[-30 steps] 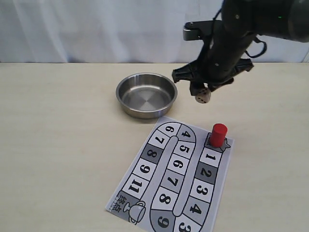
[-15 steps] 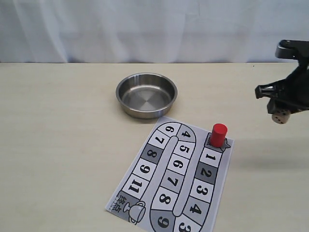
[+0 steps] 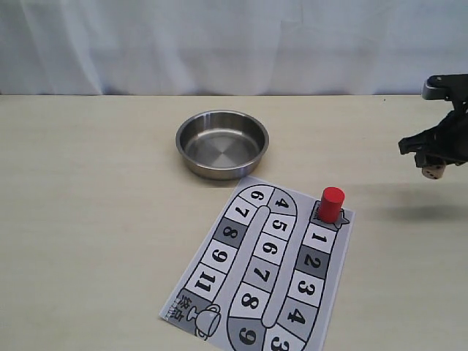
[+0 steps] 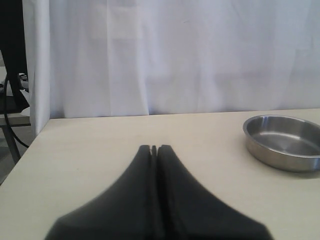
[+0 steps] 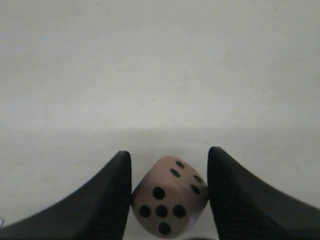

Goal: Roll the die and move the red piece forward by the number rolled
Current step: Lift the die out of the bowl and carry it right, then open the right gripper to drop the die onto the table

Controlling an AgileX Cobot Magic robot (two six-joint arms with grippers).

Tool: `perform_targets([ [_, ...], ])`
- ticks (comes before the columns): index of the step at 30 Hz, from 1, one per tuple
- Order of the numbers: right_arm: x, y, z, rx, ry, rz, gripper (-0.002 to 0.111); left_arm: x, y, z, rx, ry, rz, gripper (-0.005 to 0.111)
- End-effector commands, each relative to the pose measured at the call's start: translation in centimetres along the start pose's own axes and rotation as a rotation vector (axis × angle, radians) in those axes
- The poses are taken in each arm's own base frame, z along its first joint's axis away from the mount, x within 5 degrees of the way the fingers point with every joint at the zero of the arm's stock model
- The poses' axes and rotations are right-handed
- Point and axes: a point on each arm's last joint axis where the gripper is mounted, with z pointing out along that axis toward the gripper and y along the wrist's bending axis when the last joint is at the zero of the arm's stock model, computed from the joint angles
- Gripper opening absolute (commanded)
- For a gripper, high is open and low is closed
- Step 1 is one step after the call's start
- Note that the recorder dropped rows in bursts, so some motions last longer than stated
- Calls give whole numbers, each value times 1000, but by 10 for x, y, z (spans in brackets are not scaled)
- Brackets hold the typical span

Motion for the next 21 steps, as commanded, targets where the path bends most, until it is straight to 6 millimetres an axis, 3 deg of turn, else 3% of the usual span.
perform_targets([
  [1,-19,-10,13,2,-3,-31,4,1,0,0,2,-3,-10,0],
  [4,-27,-10,21,-13,2,-14,4,1,0,0,2,-3,-10,0],
  [8,-29,4,36,-154,25,20,7,1,0,0,2,-3,-10,0],
  [11,-31,14,43,-275,32,64,23,1,0,0,2,-3,-10,0],
  [17,-39,23,37,-388,17,62,75,1,0,0,2,-3,-10,0],
  [21,-44,24,29,-407,-20,90,82,1,0,0,2,-3,-10,0],
])
